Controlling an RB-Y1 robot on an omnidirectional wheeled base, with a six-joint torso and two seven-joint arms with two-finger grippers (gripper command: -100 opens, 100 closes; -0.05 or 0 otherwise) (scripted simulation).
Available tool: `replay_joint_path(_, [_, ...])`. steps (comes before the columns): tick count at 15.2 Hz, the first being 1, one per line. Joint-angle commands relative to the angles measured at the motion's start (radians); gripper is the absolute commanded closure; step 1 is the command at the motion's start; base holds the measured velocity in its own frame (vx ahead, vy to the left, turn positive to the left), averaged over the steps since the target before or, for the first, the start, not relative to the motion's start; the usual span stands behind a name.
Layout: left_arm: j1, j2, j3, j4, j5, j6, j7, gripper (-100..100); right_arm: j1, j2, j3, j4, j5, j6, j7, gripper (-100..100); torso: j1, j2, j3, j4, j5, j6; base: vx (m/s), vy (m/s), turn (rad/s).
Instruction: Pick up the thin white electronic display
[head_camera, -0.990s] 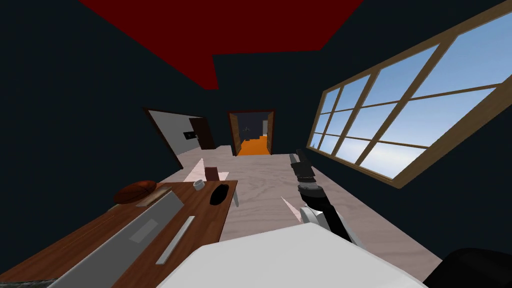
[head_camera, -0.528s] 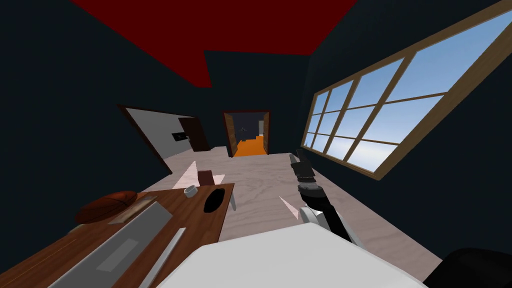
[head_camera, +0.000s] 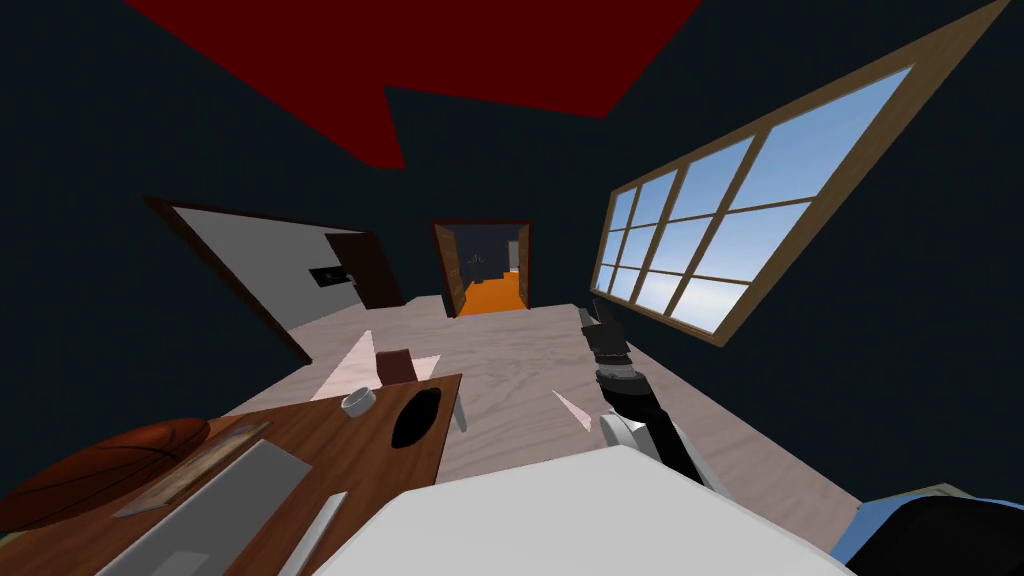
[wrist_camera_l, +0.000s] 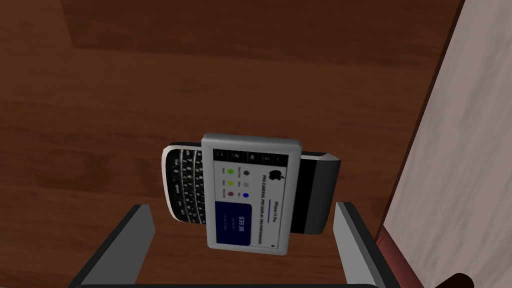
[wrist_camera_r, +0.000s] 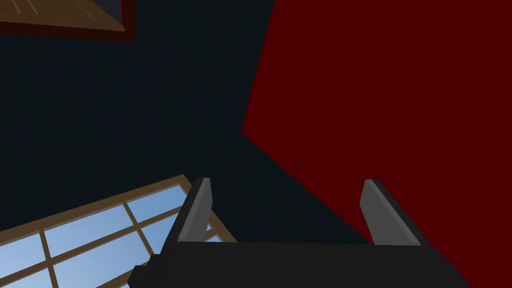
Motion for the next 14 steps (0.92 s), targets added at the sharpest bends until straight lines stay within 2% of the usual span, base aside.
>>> replay_joint_path(1, [-0.013, -0.02, -0.001, 0.009, -0.028, -0.012, 0.02, -100, 0.0, 0.0, 0.0, 0.0, 0.0, 0.0, 0.0, 0, 0.0, 0.0, 0.0, 0.0, 0.0, 0.0, -0.008, 0.036, 0.0])
replay_joint_path(3, [-0.027, -0.04, -0.001, 0.018, -0.057, -0.025, 0.039, -100, 0.0, 0.0, 0.0, 0.0, 0.0, 0.0, 0.0, 0, 0.002, 0.003, 0.002, 0.001, 0.0, 0.0, -0.035, 0.065, -0.01])
replay_joint_path(4, [-0.04, -0.059, -0.002, 0.027, -0.085, -0.037, 0.059, -100, 0.0, 0.0, 0.0, 0.0, 0.0, 0.0, 0.0, 0, 0.003, 0.004, 0.002, 0.001, 0.001, 0.0, -0.043, 0.086, -0.009])
replay_joint_path(8, [-0.047, -0.069, -0.002, 0.031, -0.1, -0.044, 0.069, -100, 0.0, 0.0, 0.0, 0.0, 0.0, 0.0, 0.0, 0, 0.003, 0.005, 0.003, 0.001, 0.001, 0.0, -0.032, 0.058, -0.006])
replay_joint_path(10, [-0.067, -0.099, -0.003, 0.045, -0.142, -0.062, 0.098, -100, 0.0, 0.0, 0.0, 0.0, 0.0, 0.0, 0.0, 0, 0.001, 0.004, 0.002, 0.001, 0.0, 0.0, -0.015, 0.036, 0.002])
replay_joint_path(11, [-0.052, -0.081, -0.004, 0.031, -0.124, -0.05, 0.085, -100, 0.0, 0.0, 0.0, 0.0, 0.0, 0.0, 0.0, 0, 0.002, 0.003, 0.002, 0.001, 0.002, 0.0, -0.014, 0.033, -0.006])
replay_joint_path(12, [-0.053, -0.084, -0.005, 0.032, -0.129, -0.052, 0.093, 100, 0.0, 0.0, 0.0, 0.0, 0.0, 0.0, 0.0, 0, 0.003, 0.003, 0.002, 0.001, 0.003, 0.0, -0.006, 0.007, 0.001])
replay_joint_path(14, [-0.052, -0.084, -0.005, 0.033, -0.129, -0.052, 0.093, 100, 0.0, 0.0, 0.0, 0.0, 0.0, 0.0, 0.0, 0, 0.004, 0.003, 0.002, 0.002, 0.004, 0.0, -0.001, 0.0, -0.005])
